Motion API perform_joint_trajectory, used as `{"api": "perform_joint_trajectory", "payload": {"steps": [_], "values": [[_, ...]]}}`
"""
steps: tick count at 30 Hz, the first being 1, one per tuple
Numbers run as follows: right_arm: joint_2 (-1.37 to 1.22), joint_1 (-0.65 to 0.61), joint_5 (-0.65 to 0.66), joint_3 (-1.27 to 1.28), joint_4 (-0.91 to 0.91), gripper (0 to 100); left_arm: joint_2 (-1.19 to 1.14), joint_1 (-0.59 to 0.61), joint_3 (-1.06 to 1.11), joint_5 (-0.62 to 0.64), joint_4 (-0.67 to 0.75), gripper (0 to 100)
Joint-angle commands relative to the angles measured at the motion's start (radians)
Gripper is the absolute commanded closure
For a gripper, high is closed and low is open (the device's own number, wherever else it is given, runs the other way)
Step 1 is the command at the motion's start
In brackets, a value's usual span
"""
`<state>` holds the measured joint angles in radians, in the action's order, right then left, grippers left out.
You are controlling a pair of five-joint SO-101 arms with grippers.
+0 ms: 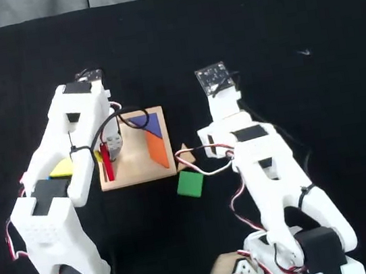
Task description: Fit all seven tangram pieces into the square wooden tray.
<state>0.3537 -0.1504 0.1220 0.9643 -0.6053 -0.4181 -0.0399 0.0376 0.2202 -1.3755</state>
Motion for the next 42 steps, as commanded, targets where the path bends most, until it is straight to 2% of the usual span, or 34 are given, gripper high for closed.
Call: {"api": "perform_joint_trajectory", "payload": {"steps": [1, 12, 18, 24, 29, 37, 42], "values": [[0.045, 0.012, 0.009, -0.005, 0.000, 98.6, 0.051, -0.002, 0.005, -0.011, -0.014, 97], [0.045, 0.012, 0.009, -0.005, 0.000, 98.6, 0.060, 0.085, 0.005, -0.068, -0.015, 97], [0.045, 0.012, 0.009, -0.005, 0.000, 98.6, 0.054, 0.056, -0.036, -0.069, -0.068, 96], [0.045, 0.012, 0.009, -0.005, 0.000, 98.6, 0.058, 0.056, -0.096, -0.078, -0.137, 73], [0.045, 0.012, 0.009, -0.005, 0.000, 98.6, 0.060, 0.053, -0.113, -0.080, -0.133, 77], [0.045, 0.012, 0.009, -0.005, 0.000, 98.6, 0.061, 0.042, -0.162, -0.071, -0.135, 78], [0.045, 0.012, 0.009, -0.005, 0.000, 98.6, 0.061, -0.050, -0.157, -0.069, -0.137, 78]]}}
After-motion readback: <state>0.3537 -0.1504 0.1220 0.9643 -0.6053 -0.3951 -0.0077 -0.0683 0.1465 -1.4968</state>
